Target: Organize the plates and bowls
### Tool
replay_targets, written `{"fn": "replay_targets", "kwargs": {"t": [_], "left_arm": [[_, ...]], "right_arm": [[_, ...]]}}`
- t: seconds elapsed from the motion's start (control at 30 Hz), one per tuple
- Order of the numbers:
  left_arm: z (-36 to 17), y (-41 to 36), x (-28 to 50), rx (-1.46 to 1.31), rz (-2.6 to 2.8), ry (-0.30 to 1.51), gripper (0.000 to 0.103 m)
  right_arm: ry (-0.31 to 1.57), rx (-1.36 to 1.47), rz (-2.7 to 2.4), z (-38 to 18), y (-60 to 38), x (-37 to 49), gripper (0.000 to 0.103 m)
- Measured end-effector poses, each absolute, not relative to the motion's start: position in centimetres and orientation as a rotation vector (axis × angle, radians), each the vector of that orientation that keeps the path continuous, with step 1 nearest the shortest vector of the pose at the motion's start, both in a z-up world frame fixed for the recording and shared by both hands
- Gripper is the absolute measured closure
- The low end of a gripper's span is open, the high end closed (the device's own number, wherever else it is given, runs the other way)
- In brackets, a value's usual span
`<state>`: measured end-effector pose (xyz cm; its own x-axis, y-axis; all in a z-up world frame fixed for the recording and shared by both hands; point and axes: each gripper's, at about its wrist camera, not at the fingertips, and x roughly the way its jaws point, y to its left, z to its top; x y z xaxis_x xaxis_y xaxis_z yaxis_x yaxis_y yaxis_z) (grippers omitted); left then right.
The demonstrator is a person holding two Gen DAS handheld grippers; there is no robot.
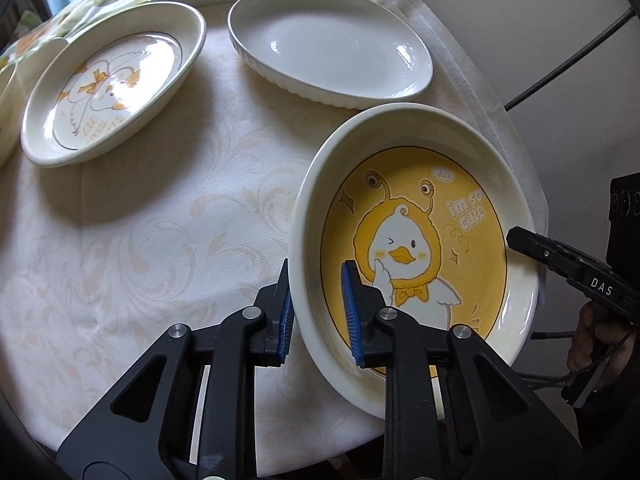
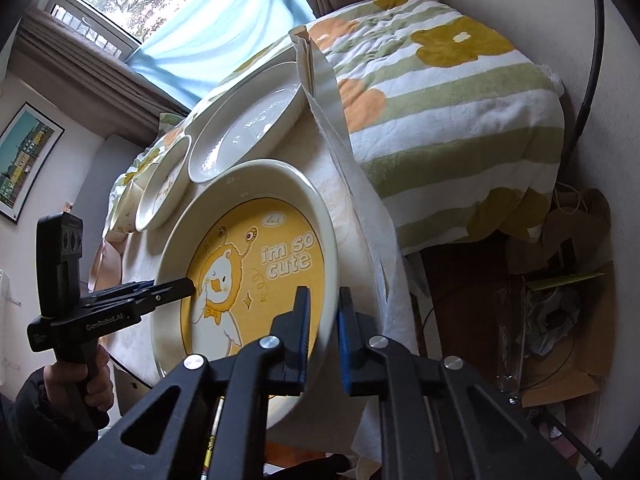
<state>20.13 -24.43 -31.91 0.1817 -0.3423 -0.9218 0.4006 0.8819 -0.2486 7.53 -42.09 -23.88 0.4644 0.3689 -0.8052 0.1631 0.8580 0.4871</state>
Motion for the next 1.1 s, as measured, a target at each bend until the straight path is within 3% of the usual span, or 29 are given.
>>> {"fn": "replay_targets", "kwargs": {"t": [0.5,1.1], "left_arm": [[-27.9,-19.9,18.3,0.046,-0.447,1.229,0.083],[-22.9,-0.5,16.9,-0.058,-0.291,1.186,0.083]], "right_arm": [[1.110,0.440,0.207,-21.3,-40.1,8.9,0.091],[1.141,0.378,0.370,-18.3,-24.1,13.8,0.091]]}}
